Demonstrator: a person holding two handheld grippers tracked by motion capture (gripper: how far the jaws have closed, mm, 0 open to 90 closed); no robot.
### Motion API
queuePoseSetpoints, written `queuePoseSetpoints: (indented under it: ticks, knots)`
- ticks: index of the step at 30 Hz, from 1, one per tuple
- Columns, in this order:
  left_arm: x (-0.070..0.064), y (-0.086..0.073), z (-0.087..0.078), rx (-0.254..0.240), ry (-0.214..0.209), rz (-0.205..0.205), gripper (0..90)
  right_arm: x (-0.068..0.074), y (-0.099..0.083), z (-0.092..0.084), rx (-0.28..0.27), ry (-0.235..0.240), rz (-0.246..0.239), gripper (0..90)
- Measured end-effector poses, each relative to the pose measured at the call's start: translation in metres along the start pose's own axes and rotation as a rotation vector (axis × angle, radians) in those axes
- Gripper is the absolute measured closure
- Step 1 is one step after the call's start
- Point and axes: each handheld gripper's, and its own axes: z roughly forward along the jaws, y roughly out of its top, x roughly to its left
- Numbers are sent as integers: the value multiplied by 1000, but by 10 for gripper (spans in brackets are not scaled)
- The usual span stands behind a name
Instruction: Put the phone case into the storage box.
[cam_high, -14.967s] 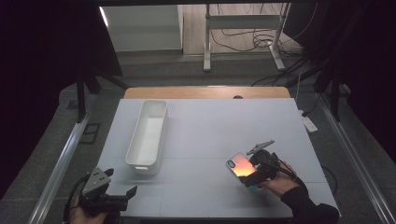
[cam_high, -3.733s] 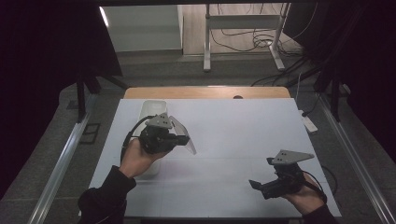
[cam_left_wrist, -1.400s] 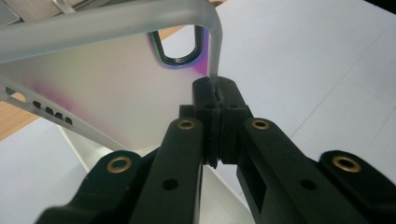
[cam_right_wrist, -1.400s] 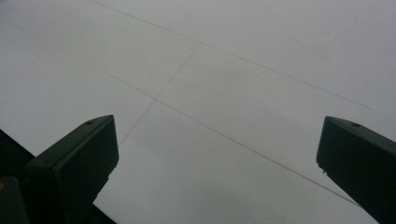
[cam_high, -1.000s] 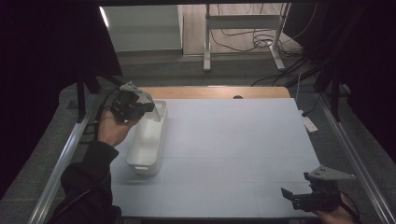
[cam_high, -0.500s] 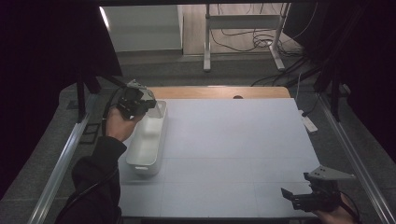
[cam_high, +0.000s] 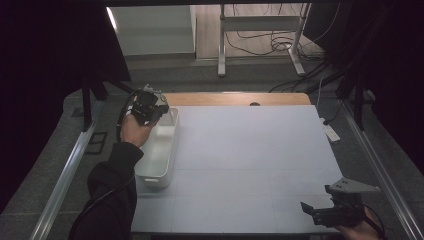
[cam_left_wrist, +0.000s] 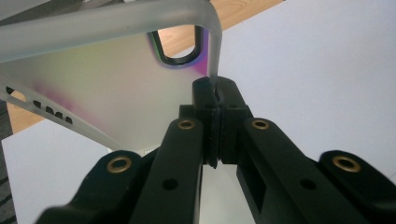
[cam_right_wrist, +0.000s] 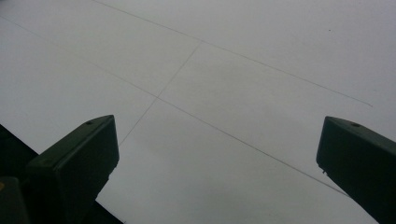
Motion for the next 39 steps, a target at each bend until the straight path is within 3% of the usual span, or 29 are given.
queuePoseSetpoints:
  ticks: [18,30,39]
  knots:
    - [4,-2,33,27,38,-38,886,1,0,1,14,9,-14,0]
    - [6,-6,56,38,73,-90,886,1,0,2,17,14,-18,0]
    - [4,-8,67,48,80,-103,885,1,0,1,20,17,-20,0]
